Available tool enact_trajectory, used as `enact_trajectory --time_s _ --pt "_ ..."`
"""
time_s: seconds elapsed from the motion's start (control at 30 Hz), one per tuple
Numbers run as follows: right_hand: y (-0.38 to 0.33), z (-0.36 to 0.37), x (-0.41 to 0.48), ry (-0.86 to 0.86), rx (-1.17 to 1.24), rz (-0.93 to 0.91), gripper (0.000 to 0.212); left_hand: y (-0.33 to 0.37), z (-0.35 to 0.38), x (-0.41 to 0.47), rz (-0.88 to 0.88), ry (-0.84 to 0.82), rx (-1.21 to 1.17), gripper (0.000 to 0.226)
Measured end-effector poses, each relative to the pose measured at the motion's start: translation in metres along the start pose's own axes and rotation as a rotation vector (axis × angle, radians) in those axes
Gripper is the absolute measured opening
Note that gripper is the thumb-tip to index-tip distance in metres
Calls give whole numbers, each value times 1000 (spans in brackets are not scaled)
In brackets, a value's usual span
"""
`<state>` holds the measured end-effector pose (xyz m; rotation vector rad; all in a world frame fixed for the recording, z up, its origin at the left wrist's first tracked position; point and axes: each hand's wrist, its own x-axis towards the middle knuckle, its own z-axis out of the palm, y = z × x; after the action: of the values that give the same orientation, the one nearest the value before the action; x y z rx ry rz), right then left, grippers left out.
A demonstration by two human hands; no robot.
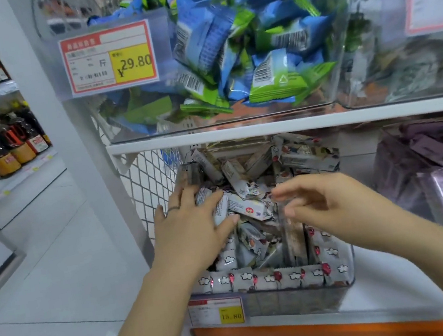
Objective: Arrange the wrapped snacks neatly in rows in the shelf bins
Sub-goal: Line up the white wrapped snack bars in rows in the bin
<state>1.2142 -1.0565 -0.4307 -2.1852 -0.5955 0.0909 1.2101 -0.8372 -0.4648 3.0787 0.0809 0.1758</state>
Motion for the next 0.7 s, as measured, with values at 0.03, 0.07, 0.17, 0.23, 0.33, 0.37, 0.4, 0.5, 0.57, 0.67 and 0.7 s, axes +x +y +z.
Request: enact_trajectory --time_s 0.03,0.07,0.17,0.23,0.33,0.37,0.4,0.5,0.57,0.67,0.7 --pt "4 -3 -4 26 6 -4 33 -1 -2 0 -2 -28 1 64" --pt "8 -5 -8 49 18 -5 33 -2 -4 0 -4 -41 8 66" --pt "18 -11 -16 92 44 -3 29 0 -15 -2 18 -25 41 69" --pt "22 -15 -18 122 48 -5 27 4 -22 -5 74 -17 68 66" --pt "24 -20 -19 173 40 -30 27 11 -27 -8 216 27 77 58" --pt "25 -22 -20 186 45 -39 27 14 -28 -7 290 58 70 53" --pt "26 -23 -21 194 49 -47 27 18 -29 -6 368 75 64 48" --pt "31 -24 -24 202 65 -50 26 36 -31 5 542 -71 81 35" --pt "34 -22 -27 204 100 -45 27 49 -28 15 594 -205 109 31" --pt "39 -21 -33 205 61 -51 28 57 -18 32 659 -311 180 28" --pt "40 -21 -34 198 46 -51 27 58 -13 37 669 -338 213 29"
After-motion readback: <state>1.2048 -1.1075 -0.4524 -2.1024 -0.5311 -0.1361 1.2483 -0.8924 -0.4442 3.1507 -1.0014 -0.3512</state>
